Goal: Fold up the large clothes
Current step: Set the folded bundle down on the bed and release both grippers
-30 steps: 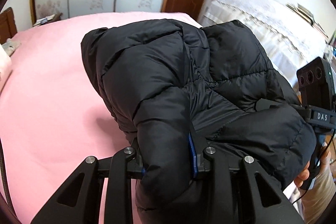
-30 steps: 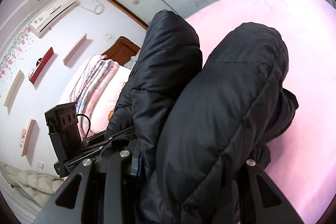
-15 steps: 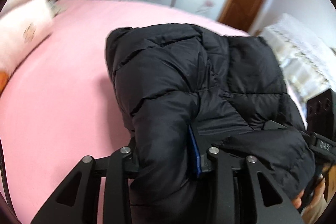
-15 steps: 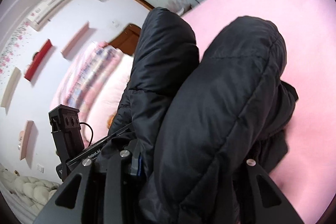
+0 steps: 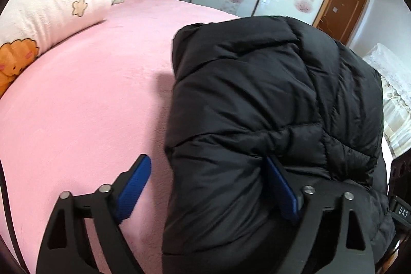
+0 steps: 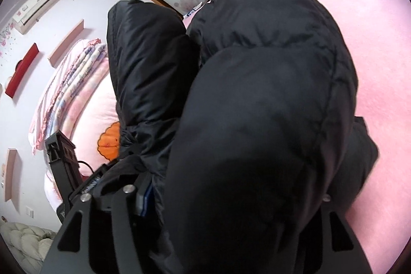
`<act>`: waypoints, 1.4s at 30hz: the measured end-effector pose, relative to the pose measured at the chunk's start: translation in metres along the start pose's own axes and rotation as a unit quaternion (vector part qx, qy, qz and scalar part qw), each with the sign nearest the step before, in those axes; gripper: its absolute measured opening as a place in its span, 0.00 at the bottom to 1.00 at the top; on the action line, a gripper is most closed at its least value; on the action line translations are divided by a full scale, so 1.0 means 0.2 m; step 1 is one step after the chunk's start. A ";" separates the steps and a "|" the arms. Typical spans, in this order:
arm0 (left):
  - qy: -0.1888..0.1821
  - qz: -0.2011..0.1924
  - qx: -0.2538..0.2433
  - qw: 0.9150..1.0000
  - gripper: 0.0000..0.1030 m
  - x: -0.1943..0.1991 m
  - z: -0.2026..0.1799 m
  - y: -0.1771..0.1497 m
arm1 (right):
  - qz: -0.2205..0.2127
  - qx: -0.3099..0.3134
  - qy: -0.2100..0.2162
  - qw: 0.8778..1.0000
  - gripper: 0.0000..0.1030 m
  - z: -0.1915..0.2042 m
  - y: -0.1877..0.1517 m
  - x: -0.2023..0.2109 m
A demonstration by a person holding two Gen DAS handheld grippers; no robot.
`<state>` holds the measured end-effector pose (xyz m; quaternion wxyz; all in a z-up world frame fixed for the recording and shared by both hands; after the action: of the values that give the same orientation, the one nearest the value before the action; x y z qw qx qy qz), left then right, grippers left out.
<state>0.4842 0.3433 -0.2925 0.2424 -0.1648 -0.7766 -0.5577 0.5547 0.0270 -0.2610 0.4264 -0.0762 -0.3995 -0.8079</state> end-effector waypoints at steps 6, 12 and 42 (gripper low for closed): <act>0.028 -0.004 0.010 1.000 0.87 0.04 -0.06 0.00 | -0.005 -0.002 -0.031 0.999 0.63 0.03 0.01 -0.03; 0.045 0.002 0.010 0.999 0.97 0.02 -0.03 0.06 | -0.008 -0.001 -0.036 0.999 0.65 0.03 0.00 -0.04; -0.047 0.006 -0.119 0.992 0.99 1.74 -1.12 -0.22 | -0.066 0.149 -0.137 0.977 0.83 0.65 -0.22 1.70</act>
<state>0.2159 0.1114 -0.0734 0.1879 -0.2235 -0.7139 -0.6364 0.2800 -0.0796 -0.0415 0.3203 -0.0953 -0.5737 -0.7478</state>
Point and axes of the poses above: each gripper's, at about its wrist camera, not at the fingertips, and x roughly against the way its jaws point, z to its left, y to its top, the point moved 2 cm from there along -x, roughly the way its jaws point, and after that the axes turned 13 degrees about -z, right-handed, at the moved point
